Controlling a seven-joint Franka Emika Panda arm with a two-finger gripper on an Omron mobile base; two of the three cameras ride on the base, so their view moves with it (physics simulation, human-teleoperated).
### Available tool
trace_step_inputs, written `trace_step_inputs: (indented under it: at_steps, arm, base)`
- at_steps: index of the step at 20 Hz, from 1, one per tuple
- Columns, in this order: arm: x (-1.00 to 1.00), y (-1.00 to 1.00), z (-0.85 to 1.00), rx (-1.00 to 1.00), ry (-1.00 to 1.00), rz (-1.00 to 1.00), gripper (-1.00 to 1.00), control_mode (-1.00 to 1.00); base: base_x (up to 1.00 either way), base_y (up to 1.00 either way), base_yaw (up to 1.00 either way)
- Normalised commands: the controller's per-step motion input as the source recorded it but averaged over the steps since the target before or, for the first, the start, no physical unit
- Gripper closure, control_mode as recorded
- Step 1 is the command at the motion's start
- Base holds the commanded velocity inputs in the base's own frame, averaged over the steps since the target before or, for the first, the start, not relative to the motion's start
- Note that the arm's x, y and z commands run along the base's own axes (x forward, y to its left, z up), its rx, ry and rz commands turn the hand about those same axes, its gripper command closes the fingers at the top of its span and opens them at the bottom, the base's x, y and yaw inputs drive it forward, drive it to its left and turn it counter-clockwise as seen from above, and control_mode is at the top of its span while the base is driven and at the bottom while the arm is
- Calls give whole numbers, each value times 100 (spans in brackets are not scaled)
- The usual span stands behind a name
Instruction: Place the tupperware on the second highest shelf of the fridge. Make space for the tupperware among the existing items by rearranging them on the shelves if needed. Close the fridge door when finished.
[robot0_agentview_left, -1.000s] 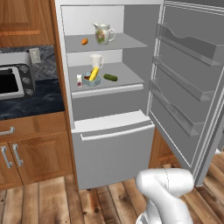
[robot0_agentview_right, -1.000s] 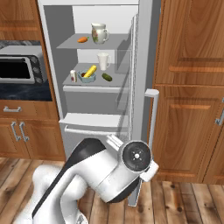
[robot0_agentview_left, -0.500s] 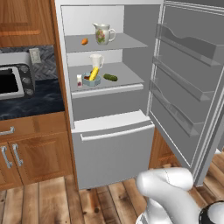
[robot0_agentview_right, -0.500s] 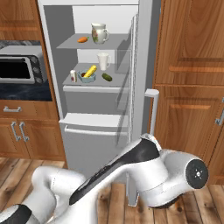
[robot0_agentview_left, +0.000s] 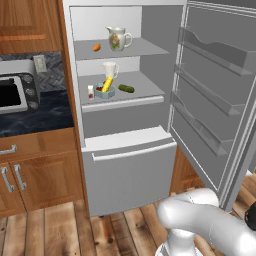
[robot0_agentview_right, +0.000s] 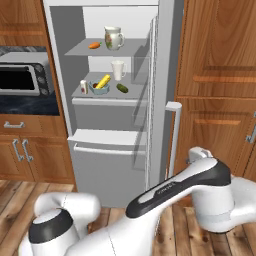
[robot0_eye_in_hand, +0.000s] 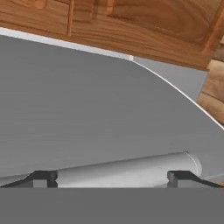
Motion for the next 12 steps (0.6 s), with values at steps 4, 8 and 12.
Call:
trace_step_inputs:
  at_steps: [4, 8, 12]
  arm:
    - [51, 0, -28, 10, 3, 1, -100, -100]
    - [31, 0, -34, 4, 2, 1, -100, -100]
    - [23, 0, -39, 9, 2, 0, -100, -100]
  base:
    - [0, 0, 0]
    - [0, 0, 0]
    - [0, 0, 0]
